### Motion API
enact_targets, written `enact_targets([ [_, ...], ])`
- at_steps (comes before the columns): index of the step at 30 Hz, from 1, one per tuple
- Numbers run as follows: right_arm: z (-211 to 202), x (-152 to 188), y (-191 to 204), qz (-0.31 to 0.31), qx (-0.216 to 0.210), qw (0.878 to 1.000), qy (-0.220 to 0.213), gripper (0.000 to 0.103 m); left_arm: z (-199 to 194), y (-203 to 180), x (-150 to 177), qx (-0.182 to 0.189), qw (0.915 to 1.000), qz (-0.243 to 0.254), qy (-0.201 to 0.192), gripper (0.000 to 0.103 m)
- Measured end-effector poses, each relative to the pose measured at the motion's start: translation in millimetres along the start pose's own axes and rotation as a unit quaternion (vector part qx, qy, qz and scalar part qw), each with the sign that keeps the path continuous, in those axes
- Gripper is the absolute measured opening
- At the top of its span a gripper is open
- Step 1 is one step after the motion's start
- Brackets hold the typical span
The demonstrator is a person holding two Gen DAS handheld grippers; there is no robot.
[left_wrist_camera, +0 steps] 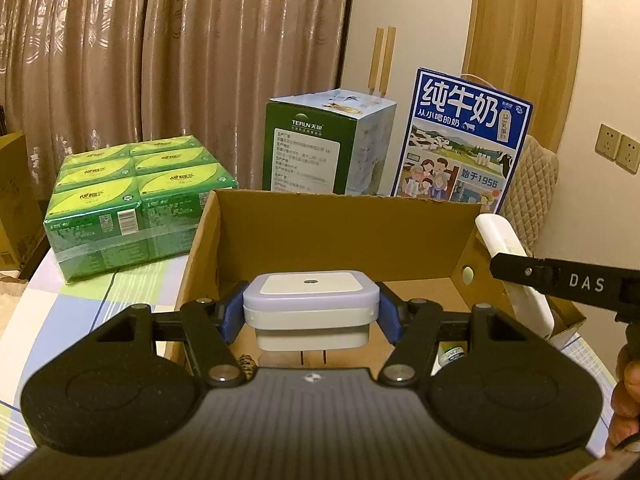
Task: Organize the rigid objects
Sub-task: 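Carry the white tube and square charger with both tools over the cardboard box, then open the left tool to drop the charger while the right tool releases the tube into the box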
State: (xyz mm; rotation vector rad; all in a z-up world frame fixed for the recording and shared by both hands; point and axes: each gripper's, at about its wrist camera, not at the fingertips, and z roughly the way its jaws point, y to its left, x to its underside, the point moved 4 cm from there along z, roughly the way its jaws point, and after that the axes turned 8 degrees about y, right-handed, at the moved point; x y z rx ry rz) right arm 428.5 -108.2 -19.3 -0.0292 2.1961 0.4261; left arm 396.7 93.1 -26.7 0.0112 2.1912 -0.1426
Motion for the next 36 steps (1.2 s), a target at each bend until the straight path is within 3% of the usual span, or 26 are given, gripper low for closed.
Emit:
enact_targets([
  [14, 6, 5, -3, 0.004, 0.0, 1.0, 0.006, 0.037, 19, 4, 2, 0.01, 0.9997, -0.023, 0.007, 0.06],
  [18, 7, 5, -6, 0.008, 0.001, 1.0, 0.007, 0.037, 17, -1, 1, 0.011, 0.9998, -0.015, -0.006, 0.072],
  [26, 6, 5, -11, 0.015, 0.001, 1.0, 0.005, 0.037, 12, 1, -2, -0.006, 0.9999, -0.01, -0.004, 0.072],
  [36, 6, 6, -12, 0.014, 0.001, 1.0, 0.003, 0.037, 10, -1, -2, -0.002, 1.0, -0.004, -0.003, 0.072],
])
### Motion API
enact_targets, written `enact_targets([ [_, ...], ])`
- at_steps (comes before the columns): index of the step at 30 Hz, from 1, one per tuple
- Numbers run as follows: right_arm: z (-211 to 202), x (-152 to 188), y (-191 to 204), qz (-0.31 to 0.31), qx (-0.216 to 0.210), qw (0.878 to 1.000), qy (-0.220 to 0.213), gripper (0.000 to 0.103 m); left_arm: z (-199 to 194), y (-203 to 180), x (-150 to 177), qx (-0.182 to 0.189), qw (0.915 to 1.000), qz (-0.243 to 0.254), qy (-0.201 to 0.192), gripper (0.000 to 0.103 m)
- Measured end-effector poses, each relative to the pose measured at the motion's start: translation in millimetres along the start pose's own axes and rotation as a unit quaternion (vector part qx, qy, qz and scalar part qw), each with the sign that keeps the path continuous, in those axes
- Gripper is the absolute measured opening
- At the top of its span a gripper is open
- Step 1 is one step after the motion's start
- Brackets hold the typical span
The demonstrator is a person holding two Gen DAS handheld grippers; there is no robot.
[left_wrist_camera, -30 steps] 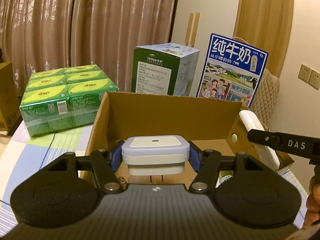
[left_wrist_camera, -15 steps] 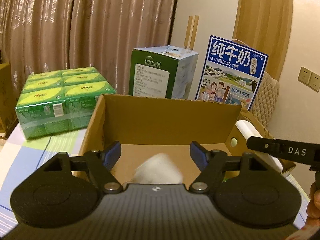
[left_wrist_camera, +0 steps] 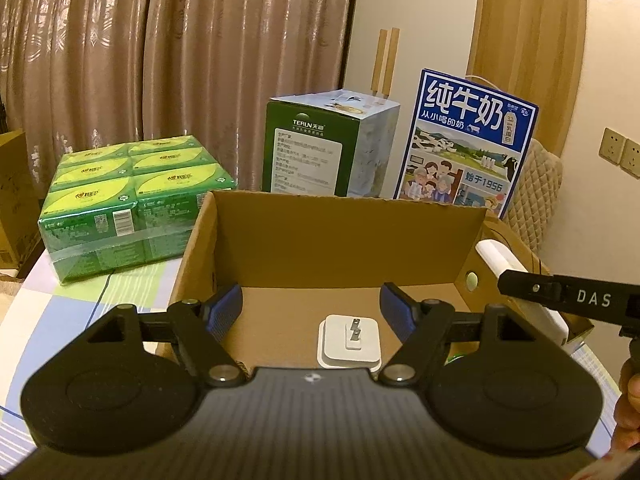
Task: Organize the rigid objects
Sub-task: 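Open the left tool to drop the charger while the right tool releases the tube into the box, then move both open tools back toward the remaining items on the table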
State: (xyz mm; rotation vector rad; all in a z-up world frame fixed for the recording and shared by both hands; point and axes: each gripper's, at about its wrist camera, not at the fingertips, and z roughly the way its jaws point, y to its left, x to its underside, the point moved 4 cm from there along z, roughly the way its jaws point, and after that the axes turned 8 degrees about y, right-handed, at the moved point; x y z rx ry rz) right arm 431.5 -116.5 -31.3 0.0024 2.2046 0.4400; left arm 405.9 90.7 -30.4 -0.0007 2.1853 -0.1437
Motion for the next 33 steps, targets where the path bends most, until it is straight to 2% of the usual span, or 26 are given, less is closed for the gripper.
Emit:
enact_targets([
  [9, -2, -3, -5, 0.004, -0.002, 1.0, -0.019, 0.038, -2, -2, 0, 0.001, 1.0, 0.004, 0.0, 0.072],
  [14, -9, -7, -9, 0.011, 0.004, 0.999, -0.044, 0.052, -4, -5, -1, 0.0, 1.0, 0.009, -0.004, 0.072],
  [17, -13, -9, -13, 0.013, 0.01, 0.999, -0.052, 0.055, -5, -7, -1, 0.001, 0.9999, 0.013, -0.004, 0.072],
  [33, -36, -7, -32, 0.014, 0.016, 0.996, -0.082, 0.057, -18, -17, 1, -0.005, 0.9994, 0.033, -0.013, 0.072],
])
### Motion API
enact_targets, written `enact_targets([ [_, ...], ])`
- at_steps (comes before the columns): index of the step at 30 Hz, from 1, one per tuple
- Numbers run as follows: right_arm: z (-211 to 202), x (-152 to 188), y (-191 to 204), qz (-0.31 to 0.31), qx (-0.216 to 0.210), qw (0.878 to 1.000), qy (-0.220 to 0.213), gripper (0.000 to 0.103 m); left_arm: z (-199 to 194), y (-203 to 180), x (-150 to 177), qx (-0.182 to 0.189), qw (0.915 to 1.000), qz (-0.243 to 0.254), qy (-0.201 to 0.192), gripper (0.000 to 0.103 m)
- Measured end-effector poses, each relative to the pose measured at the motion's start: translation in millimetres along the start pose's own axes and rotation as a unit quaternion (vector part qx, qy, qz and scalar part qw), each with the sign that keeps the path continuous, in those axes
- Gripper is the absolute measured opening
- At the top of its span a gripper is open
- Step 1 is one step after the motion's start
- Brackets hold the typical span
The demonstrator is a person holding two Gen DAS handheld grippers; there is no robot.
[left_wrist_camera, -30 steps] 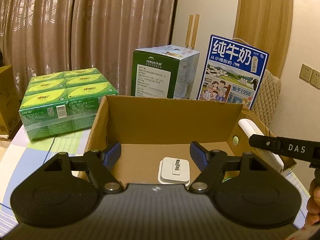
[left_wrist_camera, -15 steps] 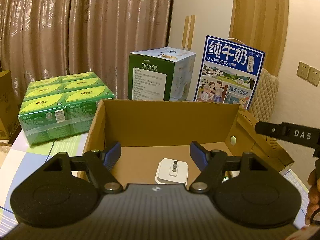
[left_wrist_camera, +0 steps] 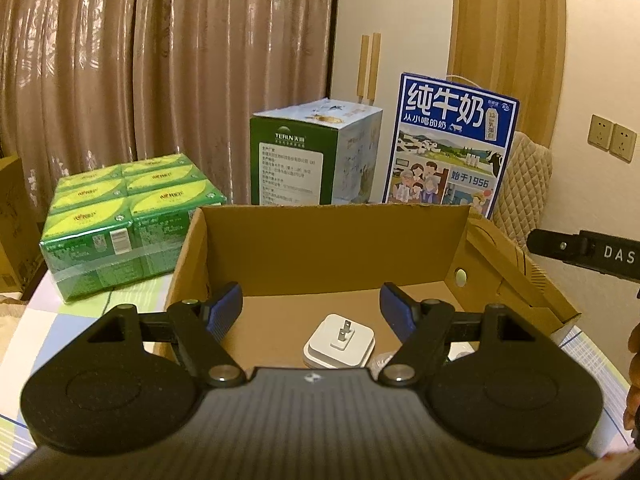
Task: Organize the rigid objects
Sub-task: 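Move both open tools back toward the remaining items on the table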
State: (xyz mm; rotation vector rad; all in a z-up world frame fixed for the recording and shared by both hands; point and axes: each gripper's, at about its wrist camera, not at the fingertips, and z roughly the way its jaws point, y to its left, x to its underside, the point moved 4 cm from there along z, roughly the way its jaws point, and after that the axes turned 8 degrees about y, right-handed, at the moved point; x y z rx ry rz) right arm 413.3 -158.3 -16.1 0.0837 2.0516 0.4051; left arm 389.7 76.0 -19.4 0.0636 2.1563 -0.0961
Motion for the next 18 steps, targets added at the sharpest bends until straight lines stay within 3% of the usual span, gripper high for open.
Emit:
enact_targets([
  [9, -43, 13, 5, -0.035, 0.0, 0.999, -0.03, 0.058, -43, -4, 20, -0.017, 0.9997, 0.009, -0.018, 0.072],
  [14, -72, 31, 1, -0.044, -0.005, 0.999, -0.022, 0.061, -79, -8, 52, -0.037, 0.9989, 0.022, -0.019, 0.072],
  [18, -95, 48, -1, -0.057, -0.011, 0.998, -0.009, 0.065, -104, -11, 74, -0.032, 0.9994, 0.005, -0.014, 0.072],
])
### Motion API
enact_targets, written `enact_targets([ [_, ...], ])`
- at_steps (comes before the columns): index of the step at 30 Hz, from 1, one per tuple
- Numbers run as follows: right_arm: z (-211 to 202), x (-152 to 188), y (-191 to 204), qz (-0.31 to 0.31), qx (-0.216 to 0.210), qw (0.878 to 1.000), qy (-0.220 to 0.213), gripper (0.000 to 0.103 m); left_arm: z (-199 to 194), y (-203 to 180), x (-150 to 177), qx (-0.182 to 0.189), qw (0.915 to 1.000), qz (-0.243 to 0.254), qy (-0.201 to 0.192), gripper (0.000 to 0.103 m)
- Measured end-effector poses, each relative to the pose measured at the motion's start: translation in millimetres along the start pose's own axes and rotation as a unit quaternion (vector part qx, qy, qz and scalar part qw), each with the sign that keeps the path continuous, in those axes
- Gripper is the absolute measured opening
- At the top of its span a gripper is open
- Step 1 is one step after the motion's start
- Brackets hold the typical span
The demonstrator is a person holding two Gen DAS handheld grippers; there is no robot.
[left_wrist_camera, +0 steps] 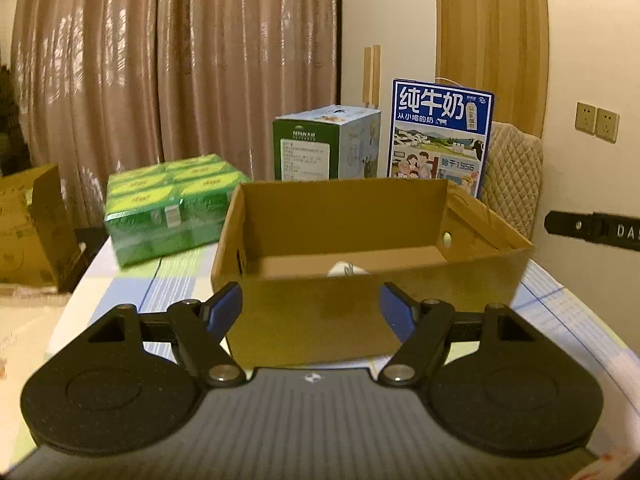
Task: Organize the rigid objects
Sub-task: 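Move both open tools back toward the remaining items on the table, then lower the right tool over the white square lid while the left tool approaches the red figure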
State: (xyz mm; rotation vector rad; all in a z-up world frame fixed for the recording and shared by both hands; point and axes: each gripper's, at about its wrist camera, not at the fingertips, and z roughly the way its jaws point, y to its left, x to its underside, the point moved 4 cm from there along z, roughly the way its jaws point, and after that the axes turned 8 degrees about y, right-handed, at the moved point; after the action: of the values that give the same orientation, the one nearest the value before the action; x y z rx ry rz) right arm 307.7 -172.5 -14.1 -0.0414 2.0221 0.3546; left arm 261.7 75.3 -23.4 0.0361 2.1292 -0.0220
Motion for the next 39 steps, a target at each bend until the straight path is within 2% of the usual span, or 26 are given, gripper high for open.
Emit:
enact_targets([
  [4, -19, 23, -3, -0.008, -0.008, 0.999, 0.03, 0.07, -19, -3, 19, 0.001, 0.9999, -0.009, 0.005, 0.074],
  [7, -25, 45, -5, -0.018, -0.027, 0.997, 0.071, 0.075, -26, -7, 31, 0.002, 0.9998, -0.009, 0.016, 0.075],
  [10, -26, 72, -3, -0.04, -0.071, 0.989, 0.121, 0.086, -32, -11, 42, 0.004, 0.9997, -0.004, 0.024, 0.077],
  [14, -26, 99, 1, -0.095, -0.091, 0.979, 0.154, 0.094, -38, -13, 55, 0.009, 0.9997, -0.002, 0.025, 0.08],
  [16, -23, 110, 4, -0.117, -0.09, 0.974, 0.173, 0.094, -38, -13, 64, 0.006, 0.9998, 0.001, 0.018, 0.083],
  [19, -18, 117, 10, -0.14, -0.099, 0.969, 0.18, 0.094, -31, -14, 67, 0.015, 0.9991, -0.011, 0.037, 0.084],
  [21, -13, 121, 12, -0.149, -0.097, 0.966, 0.188, 0.094, -27, -15, 67, 0.015, 0.9992, -0.004, 0.037, 0.093],
  [24, -1, 125, 13, -0.161, -0.096, 0.962, 0.196, 0.094, -16, -15, 72, 0.009, 0.9983, -0.005, 0.057, 0.094],
  [28, 19, 127, 13, -0.187, -0.091, 0.956, 0.209, 0.094, 1, -15, 78, 0.02, 0.996, -0.011, 0.087, 0.095],
  [39, 69, 128, 0, -0.194, -0.082, 0.945, 0.25, 0.094, 33, -19, 89, 0.024, 0.9905, -0.023, 0.133, 0.095],
])
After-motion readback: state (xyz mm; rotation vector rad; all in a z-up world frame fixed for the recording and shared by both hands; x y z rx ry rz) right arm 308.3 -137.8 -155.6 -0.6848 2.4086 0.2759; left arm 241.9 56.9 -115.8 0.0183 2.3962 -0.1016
